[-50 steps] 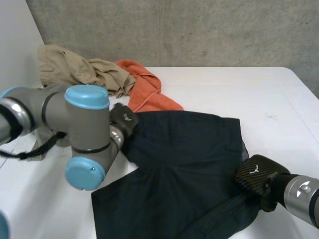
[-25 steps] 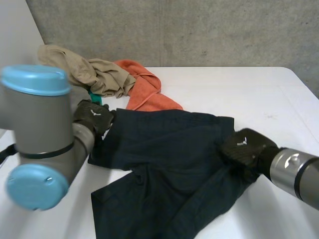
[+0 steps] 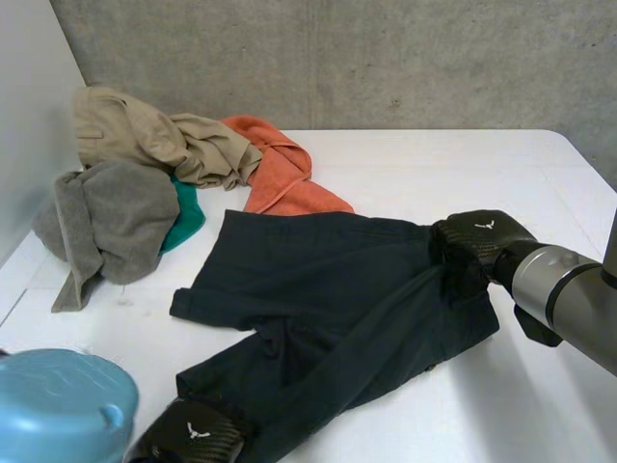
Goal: Fold the laundry.
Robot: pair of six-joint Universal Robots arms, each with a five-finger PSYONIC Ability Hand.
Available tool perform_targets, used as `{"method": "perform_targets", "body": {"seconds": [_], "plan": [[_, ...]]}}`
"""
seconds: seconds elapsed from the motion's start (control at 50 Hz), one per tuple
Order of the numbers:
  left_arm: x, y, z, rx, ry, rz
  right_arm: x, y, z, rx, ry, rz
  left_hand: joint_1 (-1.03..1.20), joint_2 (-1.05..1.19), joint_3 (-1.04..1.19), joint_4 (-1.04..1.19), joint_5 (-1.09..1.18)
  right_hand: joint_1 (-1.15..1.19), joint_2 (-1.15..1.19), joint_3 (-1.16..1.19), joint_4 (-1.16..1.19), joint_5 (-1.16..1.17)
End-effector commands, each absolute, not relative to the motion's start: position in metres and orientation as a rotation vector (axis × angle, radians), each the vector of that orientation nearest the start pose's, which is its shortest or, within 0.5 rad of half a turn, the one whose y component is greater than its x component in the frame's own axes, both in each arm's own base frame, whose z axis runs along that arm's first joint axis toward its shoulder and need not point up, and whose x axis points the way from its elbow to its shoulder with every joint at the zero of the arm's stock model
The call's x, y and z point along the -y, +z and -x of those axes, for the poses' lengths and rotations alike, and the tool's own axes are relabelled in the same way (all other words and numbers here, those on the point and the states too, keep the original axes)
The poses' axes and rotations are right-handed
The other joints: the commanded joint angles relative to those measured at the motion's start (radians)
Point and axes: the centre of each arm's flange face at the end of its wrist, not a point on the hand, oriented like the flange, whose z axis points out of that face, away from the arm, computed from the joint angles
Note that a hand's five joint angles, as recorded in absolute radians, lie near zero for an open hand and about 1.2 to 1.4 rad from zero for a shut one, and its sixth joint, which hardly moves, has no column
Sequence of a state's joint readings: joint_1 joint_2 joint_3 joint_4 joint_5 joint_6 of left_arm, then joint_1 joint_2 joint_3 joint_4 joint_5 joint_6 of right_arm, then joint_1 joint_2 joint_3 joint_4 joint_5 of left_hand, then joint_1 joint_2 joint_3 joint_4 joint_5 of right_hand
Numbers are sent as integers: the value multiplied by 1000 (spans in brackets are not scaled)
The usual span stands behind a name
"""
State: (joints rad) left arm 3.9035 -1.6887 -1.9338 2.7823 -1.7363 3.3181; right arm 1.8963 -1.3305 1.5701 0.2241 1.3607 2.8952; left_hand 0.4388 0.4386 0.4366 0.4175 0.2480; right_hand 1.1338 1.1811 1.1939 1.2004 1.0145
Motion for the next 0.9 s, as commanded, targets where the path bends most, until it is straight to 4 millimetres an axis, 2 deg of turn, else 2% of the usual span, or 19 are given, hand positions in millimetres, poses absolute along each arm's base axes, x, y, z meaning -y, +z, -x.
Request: {"method": "perform_targets", "body": {"seconds": [0.02,0.06,0.12,0.16,0.22,0.24,0.28,0.32,0.38,0.4,0.46,0.48,0.52,0.54,0.66,0.78,0.82,0.86,0.9], "plan": [[83,163,244,-2616,-1275,-1199,237,225,-234,-2354,-1520,874,957,958,960,979,974,262,215,202,196,207],[88,164,246,-2598,-1321,-1166,236,226,-230,-2365,-1516,908,957,958,960,979,974,262,215,202,196,207],[82,166,245,-2571,-1328,-1220,225,221,-213,-2431,-1417,1082,957,958,960,979,974,262,215,202,196,207],[67,167,241,-2532,-1266,-1372,210,218,-200,-2428,-1287,1308,957,958,960,979,974,262,215,202,196,207],[49,168,235,-2489,-1160,-1555,191,214,-188,-2393,-1084,1519,957,958,960,979,974,262,215,202,196,207],[40,169,232,-2465,-1092,-1649,180,213,-181,-2344,-956,1641,957,958,960,979,974,262,215,202,196,207],[35,170,229,-2454,-1038,-1709,173,213,-176,-2281,-859,1741,957,958,960,979,974,262,215,202,196,207],[33,173,228,-2449,-980,-1737,173,211,-174,-2249,-814,1792,957,958,960,979,974,262,215,202,196,207],[44,179,231,-2443,-1004,-1702,183,207,-177,-2281,-841,1729,957,958,960,979,974,262,215,202,196,207],[60,187,237,-2445,-1071,-1634,190,205,-181,-2300,-877,1688,957,958,960,979,974,262,215,202,196,207],[87,197,248,-2435,-1185,-1538,205,203,-187,-2336,-958,1609,957,958,960,979,974,262,215,202,196,207],[106,203,257,-2417,-1271,-1488,215,203,-190,-2348,-1022,1567,957,958,960,979,974,262,215,202,196,207],[127,207,267,-2391,-1367,-1441,227,202,-194,-2359,-1099,1513,957,958,960,979,974,262,215,202,196,207],[148,210,278,-2351,-1465,-1394,233,202,-196,-2362,-1139,1488,957,958,960,979,974,262,215,202,196,207],[213,214,316,-2178,-1735,-1291,278,194,-206,-2406,-1435,1272,957,958,960,979,974,262,215,202,196,207],[278,207,350,-1954,-1906,-1204,314,179,-216,-2358,-1749,1175,957,958,960,979,974,262,215,202,196,207],[291,201,357,-1912,-1927,-1198,321,175,-220,-2317,-1824,1168,957,958,960,979,974,262,215,202,196,207],[310,186,365,-1862,-1925,-1193,330,167,-227,-2252,-1923,1174,957,958,960,979,974,262,215,202,196,207],[318,174,369,-1833,-1906,-1210,339,161,-230,-2208,-1987,1168,957,958,960,979,974,262,215,202,196,207]]}}
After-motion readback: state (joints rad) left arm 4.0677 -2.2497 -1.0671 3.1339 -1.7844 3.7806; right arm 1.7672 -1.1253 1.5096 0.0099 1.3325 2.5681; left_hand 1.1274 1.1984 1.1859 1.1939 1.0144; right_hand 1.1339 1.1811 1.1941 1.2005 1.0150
